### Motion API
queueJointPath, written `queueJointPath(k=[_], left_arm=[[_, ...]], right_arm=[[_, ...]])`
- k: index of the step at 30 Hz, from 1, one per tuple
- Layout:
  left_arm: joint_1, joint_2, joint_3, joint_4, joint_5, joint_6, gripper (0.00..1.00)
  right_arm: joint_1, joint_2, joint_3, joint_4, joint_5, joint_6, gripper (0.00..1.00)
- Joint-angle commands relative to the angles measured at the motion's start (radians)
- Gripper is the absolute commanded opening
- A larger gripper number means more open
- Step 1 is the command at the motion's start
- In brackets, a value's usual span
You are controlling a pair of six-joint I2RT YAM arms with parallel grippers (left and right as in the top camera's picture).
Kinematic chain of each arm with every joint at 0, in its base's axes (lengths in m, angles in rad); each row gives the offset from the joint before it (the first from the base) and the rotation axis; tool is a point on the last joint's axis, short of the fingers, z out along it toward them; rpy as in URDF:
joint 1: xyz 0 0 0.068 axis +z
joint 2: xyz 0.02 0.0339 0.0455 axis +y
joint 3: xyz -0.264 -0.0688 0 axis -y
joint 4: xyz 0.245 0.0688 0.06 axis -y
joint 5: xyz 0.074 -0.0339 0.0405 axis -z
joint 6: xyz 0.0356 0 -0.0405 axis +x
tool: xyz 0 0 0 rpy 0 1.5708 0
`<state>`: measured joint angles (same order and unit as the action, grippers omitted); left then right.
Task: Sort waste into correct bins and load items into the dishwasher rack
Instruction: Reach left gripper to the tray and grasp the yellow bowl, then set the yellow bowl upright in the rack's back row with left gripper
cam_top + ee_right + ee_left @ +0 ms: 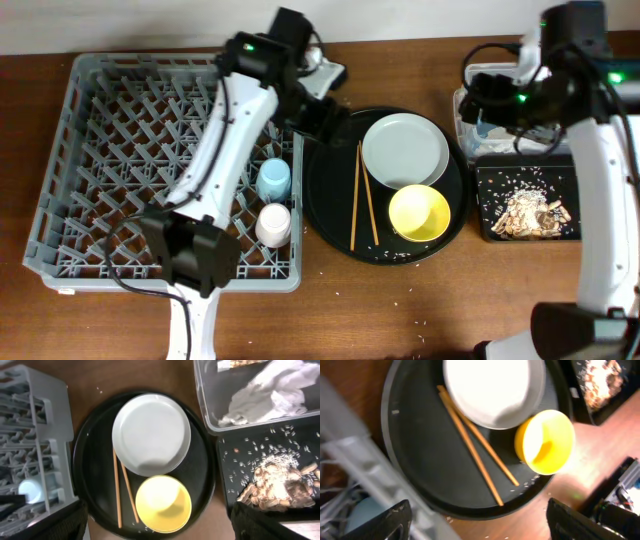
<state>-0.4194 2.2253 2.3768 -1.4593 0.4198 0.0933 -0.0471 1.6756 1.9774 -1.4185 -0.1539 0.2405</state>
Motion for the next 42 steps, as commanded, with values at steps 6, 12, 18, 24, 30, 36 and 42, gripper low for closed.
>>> queueJointPath(k=[6, 12, 18, 24, 30, 36, 42], left_arm=[[-0.163, 0.106, 0.012, 0.053, 0.029, -0.034, 0.74], [-0.249, 0.183, 0.012, 0.122, 0.029, -0.036, 0.73], [-0.286, 0.316, 0.012, 0.148, 0.029, -0.018, 0.61], [-0.286, 0.367, 0.012, 0.138, 0.029, -0.042, 0.19], [-0.251, 0.359, 0.126, 0.020, 0.029, -0.041, 0.01], [-0.078, 0.320, 0.641, -0.229, -0.250, -0.087, 0.01], [0.031, 0.260, 0.739, -0.229, -1.098, -0.164, 0.01]], right_arm=[[0.000, 0.014, 0.003, -0.022, 0.035, 0.010, 0.91], [0.000, 0.015, 0.002, -0.022, 0.036, 0.010, 0.91], [0.000, 0.016, 0.001, -0.026, 0.036, 0.002, 0.91], [0.000, 0.016, -0.055, -0.023, 0.076, 0.000, 0.92], [0.001, 0.016, -0.068, -0.006, 0.077, -0.001, 0.98], [0.001, 0.016, -0.068, -0.006, 0.077, -0.001, 0.98], [0.001, 0.016, -0.068, -0.006, 0.077, -0.001, 0.99]])
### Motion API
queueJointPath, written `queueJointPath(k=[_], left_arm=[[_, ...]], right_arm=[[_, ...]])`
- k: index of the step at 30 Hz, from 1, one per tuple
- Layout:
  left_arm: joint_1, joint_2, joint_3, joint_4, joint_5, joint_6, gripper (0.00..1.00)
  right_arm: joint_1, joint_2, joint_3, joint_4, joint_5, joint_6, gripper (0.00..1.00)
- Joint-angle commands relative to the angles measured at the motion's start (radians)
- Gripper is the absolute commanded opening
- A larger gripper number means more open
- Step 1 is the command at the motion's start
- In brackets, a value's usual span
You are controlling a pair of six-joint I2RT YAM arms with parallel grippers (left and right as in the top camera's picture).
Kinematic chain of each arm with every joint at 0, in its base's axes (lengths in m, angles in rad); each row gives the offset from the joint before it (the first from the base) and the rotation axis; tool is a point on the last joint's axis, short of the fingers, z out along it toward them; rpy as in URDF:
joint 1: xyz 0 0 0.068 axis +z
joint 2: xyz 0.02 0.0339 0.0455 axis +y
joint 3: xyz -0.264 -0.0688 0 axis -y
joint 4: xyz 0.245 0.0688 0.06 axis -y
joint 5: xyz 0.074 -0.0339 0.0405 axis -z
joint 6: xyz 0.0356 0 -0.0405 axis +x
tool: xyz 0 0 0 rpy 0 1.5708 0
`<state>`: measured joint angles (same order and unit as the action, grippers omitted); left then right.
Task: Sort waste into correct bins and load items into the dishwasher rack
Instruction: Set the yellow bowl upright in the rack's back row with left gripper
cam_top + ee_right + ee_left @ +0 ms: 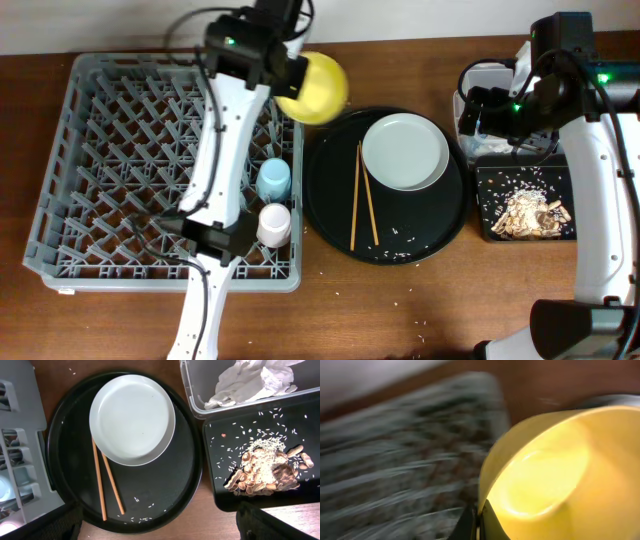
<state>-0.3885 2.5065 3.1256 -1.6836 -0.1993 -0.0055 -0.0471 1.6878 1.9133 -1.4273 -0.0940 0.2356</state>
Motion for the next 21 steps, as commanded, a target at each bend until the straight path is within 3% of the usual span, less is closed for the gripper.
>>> queueJointPath(k=[1, 3, 6, 7, 10, 14, 16, 19, 21], left_arm=[[-0.001, -0.021, -0.031, -0.004, -0.581, -0.085, 0.01], [0.003, -0.020, -0.100, 0.036, -0.731, -0.089, 0.01], [-0.020, -0.022, -0.142, 0.166, -1.281, -0.087, 0.00], [-0.042, -0.033, -0.142, 0.211, -1.367, -0.059, 0.00], [-0.068, -0.065, -0.142, 0.181, -1.204, -0.047, 0.00], [-0.049, -0.064, -0.190, 0.192, -0.830, -0.051, 0.00], [-0.047, -0.064, -0.260, 0.221, -0.848, -0.088, 0.00], [-0.050, -0.064, -0.498, 0.292, -0.878, -0.236, 0.00], [-0.050, -0.064, -0.595, 0.348, -0.922, -0.256, 0.00]], right_arm=[[0.001, 0.003, -0.004, 0.002, 0.017, 0.004, 0.98], [0.001, 0.003, -0.004, 0.002, 0.017, 0.004, 0.99], [0.001, 0.003, -0.004, 0.002, 0.017, 0.004, 0.99], [0.001, 0.003, -0.004, 0.002, 0.017, 0.004, 0.98], [0.001, 0.003, -0.004, 0.002, 0.017, 0.004, 0.99], [0.001, 0.003, -0.004, 0.002, 0.017, 0.004, 0.98], [0.001, 0.003, -0.004, 0.002, 0.017, 0.004, 0.99], [0.001, 0.003, -0.004, 0.002, 0.017, 0.004, 0.98], [0.001, 0.003, -0.004, 0.002, 0.017, 0.004, 0.99]])
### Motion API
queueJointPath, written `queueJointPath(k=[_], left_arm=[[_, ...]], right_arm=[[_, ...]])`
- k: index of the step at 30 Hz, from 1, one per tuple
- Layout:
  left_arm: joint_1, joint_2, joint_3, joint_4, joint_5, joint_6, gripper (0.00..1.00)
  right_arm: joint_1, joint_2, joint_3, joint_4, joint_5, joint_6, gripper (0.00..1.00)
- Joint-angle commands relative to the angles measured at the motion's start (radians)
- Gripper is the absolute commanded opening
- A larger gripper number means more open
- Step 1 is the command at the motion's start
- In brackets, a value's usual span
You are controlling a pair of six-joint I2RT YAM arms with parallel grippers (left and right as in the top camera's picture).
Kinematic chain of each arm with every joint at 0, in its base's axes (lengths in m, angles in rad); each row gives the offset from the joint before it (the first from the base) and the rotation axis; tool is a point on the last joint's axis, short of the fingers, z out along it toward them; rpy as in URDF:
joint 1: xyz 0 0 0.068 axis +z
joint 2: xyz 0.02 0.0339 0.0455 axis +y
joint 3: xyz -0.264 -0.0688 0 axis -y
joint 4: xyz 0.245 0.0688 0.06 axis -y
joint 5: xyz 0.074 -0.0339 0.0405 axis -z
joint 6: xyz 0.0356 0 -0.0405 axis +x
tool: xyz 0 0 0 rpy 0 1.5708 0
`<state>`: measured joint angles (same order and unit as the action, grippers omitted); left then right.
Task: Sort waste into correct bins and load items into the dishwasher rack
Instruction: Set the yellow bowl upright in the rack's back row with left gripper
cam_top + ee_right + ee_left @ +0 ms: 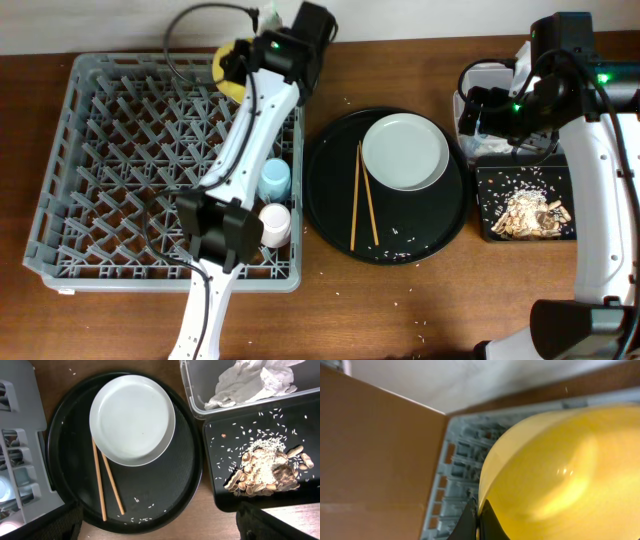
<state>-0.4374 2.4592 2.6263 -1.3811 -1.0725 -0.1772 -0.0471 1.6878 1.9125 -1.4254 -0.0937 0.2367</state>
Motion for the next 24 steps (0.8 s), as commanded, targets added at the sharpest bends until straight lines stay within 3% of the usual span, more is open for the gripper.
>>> queueJointPath(k=[1, 8, 20, 24], left_arm=[[-0.001, -0.017, -0.118, 0.061, -0.051, -0.084, 0.00], [-0.001, -0.017, -0.191, 0.185, -0.050, -0.099, 0.00], [-0.031, -0.011, -0.191, 0.193, -0.051, -0.099, 0.00], [-0.034, 0.012, -0.191, 0.197, -0.255, -0.100, 0.00]], right_arm=[[0.001, 0.003, -0.003, 0.000, 0.016, 0.003, 0.99], [0.001, 0.003, -0.003, 0.000, 0.016, 0.003, 0.98], [0.001, 0.003, -0.003, 0.000, 0.016, 0.003, 0.99], [0.001, 0.003, -0.003, 0.000, 0.016, 0.003, 0.98]])
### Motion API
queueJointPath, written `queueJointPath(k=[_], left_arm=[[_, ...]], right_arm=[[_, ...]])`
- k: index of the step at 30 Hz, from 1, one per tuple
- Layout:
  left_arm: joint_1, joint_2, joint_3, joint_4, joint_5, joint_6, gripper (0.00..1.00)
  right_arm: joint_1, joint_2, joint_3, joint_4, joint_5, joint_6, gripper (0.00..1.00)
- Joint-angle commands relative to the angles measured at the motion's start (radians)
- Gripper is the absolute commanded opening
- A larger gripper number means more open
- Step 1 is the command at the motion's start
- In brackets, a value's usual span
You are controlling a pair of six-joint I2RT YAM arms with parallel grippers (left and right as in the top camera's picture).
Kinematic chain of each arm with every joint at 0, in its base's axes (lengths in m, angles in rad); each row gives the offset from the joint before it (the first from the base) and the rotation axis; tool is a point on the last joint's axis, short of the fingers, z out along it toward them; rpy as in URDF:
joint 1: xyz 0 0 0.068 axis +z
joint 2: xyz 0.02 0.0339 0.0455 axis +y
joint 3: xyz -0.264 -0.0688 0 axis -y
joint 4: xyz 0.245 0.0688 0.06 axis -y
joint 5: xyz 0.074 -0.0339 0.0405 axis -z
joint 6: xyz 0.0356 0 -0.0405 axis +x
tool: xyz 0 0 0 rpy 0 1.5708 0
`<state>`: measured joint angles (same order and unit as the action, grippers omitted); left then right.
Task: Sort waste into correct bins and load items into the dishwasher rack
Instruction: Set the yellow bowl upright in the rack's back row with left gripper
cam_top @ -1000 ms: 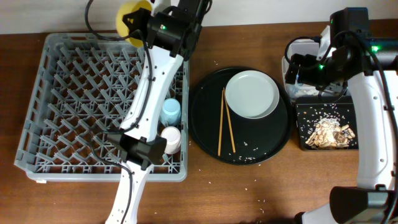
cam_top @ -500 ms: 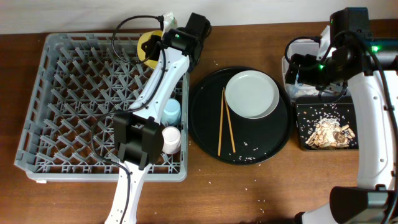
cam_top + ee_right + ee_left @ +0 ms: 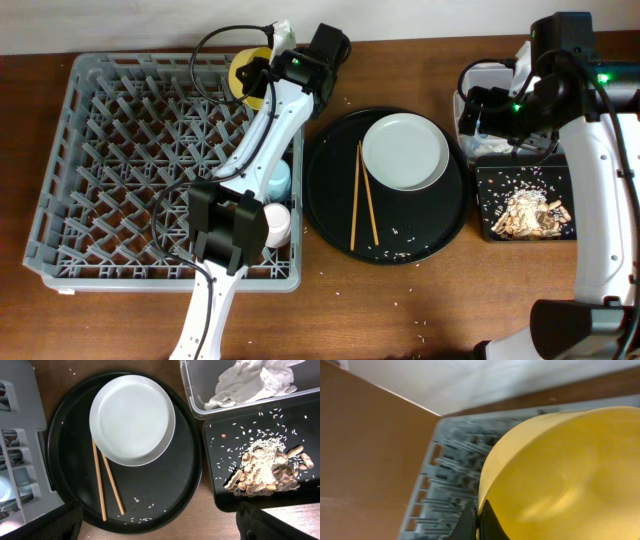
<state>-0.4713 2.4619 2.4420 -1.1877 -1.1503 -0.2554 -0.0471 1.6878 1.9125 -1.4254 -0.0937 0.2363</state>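
Note:
A yellow bowl hangs on edge over the far right corner of the grey dishwasher rack. My left gripper is shut on its rim, and the bowl fills most of the left wrist view. On the round black tray lie a white plate and two wooden chopsticks. My right gripper stands open high above the tray, holding nothing; plate and chopsticks lie below it.
A blue cup and a white cup stand in the rack's right column, partly under my left arm. A clear bin with crumpled paper and a black bin with food scraps sit right of the tray. Rice grains dot the tray.
My left gripper, still shut on the yellow bowl, has shifted a little to the right and turned over the rack's far right corner. The right arm has not moved.
The yellow bowl first sat on the tray beside the plate, with my left gripper open above it. Then the left gripper held the bowl over the tray's far left edge. After that it was over the rack's far edge, and now hangs at the rack's far right corner.

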Motion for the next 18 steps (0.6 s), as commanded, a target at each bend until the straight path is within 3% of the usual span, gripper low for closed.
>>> queueJointPath(k=[1, 18], left_arm=[[-0.003, 0.011, -0.007, 0.003, -0.216, -0.027, 0.00], [-0.062, 0.098, -0.008, -0.054, -0.264, -0.047, 0.00]], right_arm=[[0.001, 0.003, -0.003, 0.000, 0.016, 0.003, 0.98], [0.001, 0.003, -0.003, 0.000, 0.016, 0.003, 0.98]])
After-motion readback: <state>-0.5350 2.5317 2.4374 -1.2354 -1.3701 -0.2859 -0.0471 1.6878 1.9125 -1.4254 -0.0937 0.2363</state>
